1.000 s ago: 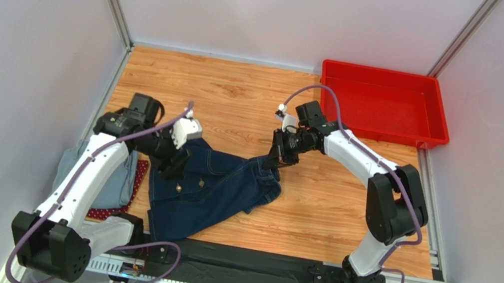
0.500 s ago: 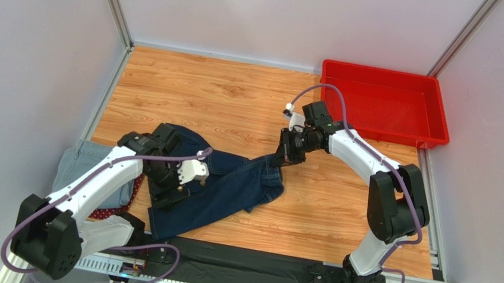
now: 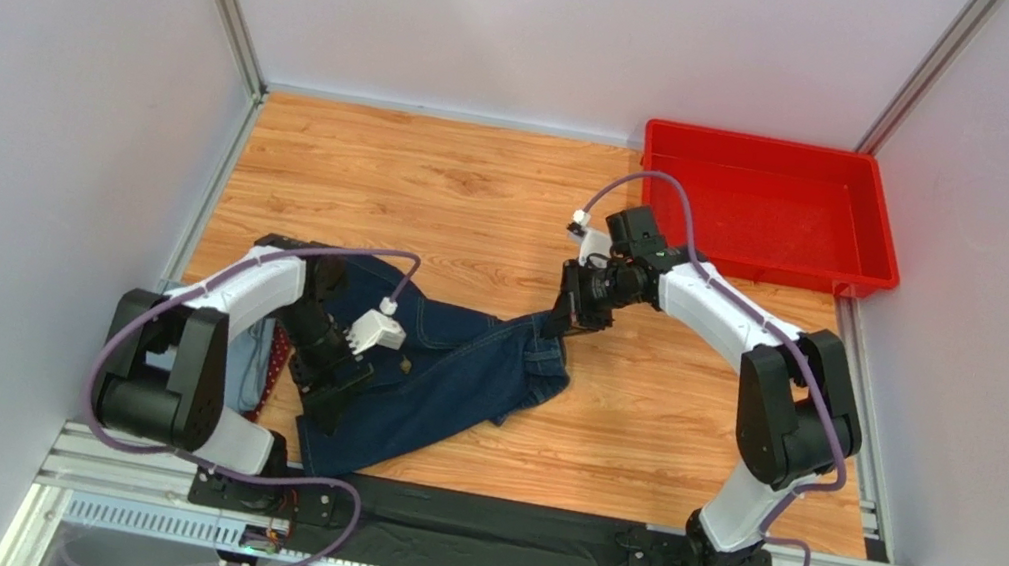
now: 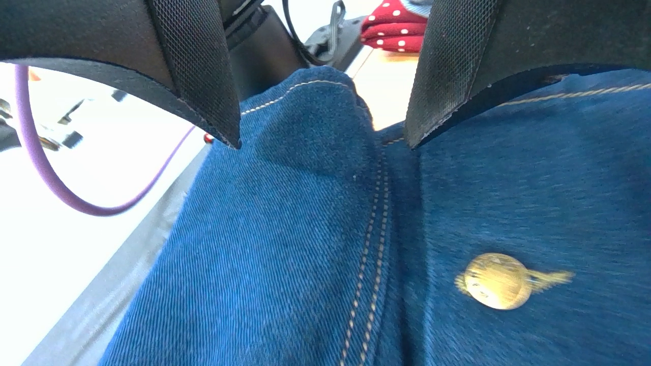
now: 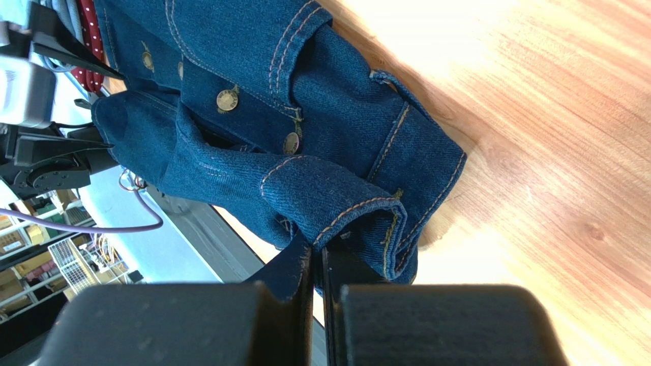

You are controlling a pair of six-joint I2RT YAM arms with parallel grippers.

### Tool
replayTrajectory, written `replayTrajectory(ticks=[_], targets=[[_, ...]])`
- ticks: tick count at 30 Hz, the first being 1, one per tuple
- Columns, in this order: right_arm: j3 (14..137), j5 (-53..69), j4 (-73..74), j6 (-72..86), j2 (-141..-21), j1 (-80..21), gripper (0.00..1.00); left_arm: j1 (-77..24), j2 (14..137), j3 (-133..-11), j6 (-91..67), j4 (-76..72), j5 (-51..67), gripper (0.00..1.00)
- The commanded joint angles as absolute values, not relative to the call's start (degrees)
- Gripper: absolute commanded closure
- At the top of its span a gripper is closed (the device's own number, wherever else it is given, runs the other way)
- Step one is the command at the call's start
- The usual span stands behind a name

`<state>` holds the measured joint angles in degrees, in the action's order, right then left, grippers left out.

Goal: Fold and stack the skirts
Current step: Flatten out the skirt at the center of the board.

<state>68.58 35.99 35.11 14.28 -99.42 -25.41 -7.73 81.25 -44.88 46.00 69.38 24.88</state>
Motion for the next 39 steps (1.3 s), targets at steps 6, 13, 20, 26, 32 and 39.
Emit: replayTrajectory(ticks=[6, 13, 20, 26, 32, 39], targets=[[68.03, 35.16, 32.17, 13.01, -96.94, -24.79, 1.0, -6.86, 83.76, -44.82, 50.62, 72.86, 24.61, 0.22], [68.2, 35.59, 31.2, 13.97, -96.95, -24.43, 1.0, -6.86, 85.6, -46.57, 47.38, 71.89, 23.99, 1.0], [69.6, 35.42, 31.9, 16.08, -91.69, -21.98, 1.0, -6.86, 76.57, -54.12, 37.49, 69.63, 19.44, 1.0], [78.55, 34.1, 32.78, 18.63, -84.3, -20.48, 1.0, -6.86, 64.61, -73.01, 31.38, 66.0, 8.71, 1.0], [93.94, 30.77, 36.12, 17.93, -78.67, -19.34, 1.0, -6.86, 63.64, -95.08, 30.24, 71.8, 4.14, 1.0], [95.89, 29.98, 37.79, 16.35, -68.91, -19.42, 1.0, -6.86, 59.07, -106.61, 32.51, 70.76, -3.24, 1.0]])
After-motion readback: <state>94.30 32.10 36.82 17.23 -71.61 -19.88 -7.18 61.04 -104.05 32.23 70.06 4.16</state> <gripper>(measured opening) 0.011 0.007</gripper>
